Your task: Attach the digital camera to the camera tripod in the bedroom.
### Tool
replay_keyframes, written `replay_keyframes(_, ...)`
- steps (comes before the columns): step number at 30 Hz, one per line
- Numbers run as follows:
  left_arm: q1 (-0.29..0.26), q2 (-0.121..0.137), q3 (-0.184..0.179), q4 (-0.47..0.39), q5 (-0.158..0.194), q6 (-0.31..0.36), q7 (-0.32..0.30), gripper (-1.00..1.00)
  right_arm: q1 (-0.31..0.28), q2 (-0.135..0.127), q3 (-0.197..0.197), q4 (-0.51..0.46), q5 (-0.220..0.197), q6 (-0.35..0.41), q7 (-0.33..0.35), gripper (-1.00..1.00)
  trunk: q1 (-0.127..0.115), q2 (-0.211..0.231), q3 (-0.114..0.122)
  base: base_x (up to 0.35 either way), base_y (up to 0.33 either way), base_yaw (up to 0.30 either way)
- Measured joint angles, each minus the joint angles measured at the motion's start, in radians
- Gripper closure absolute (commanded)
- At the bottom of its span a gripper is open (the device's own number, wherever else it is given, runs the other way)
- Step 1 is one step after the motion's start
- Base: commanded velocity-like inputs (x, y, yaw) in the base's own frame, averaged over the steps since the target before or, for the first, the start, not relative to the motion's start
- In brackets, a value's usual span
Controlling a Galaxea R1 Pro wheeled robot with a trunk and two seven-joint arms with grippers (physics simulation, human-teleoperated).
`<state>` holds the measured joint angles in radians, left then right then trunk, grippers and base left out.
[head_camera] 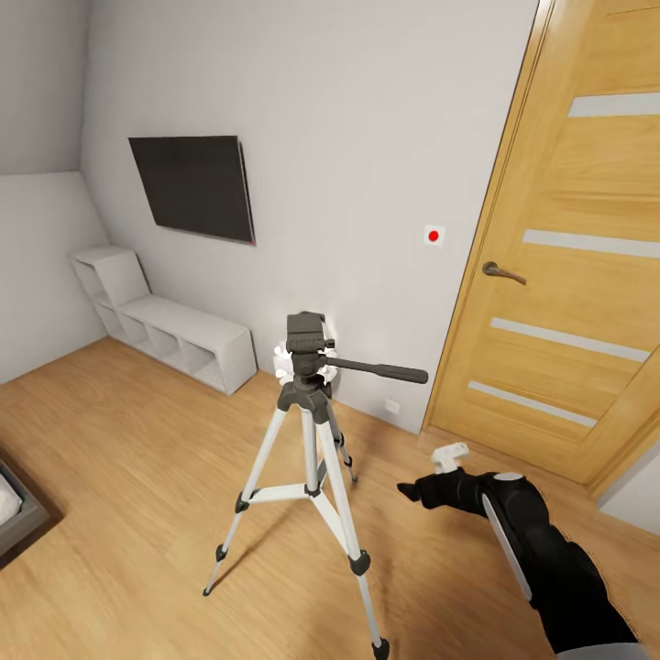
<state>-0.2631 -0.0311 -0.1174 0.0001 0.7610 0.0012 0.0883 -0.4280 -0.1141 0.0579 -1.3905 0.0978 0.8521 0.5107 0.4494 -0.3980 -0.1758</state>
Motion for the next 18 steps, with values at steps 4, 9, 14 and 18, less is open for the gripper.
replay_keyframes(4, 0.0, 0.0, 0.0, 0.0, 0.0, 0.0, 0.0, 1.0, 0.0, 0.016, 0.06, -0.013, 0.002, 0.004, 0.041, -1.0, 0.0, 0.0, 0.0, 0.0, 0.0, 0.0)
replay_keyframes(9, 0.0, 0.001, 0.0, 0.0, 0.001, 0.0, 0.0, 1.0, 0.0, 0.022, 0.123, -0.02, 0.002, 0.006, 0.057, -1.0, 0.0, 0.0, 0.0, 0.0, 0.0, 0.0)
replay_keyframes(14, 0.0, 0.001, 0.0, 0.0, 0.001, 0.0, 0.0, 1.0, 0.0, 0.022, 0.147, -0.027, 0.001, 0.007, 0.063, -1.0, 0.0, 0.0, 0.0, 0.0, 0.0, 0.0)
replay_keyframes(18, 0.0, 0.001, 0.0, 0.0, 0.0, 0.0, 0.0, 1.0, 0.0, 0.022, 0.151, -0.029, 0.001, 0.008, 0.065, -1.0, 0.0, 0.0, 0.0, 0.0, 0.0, 0.0)
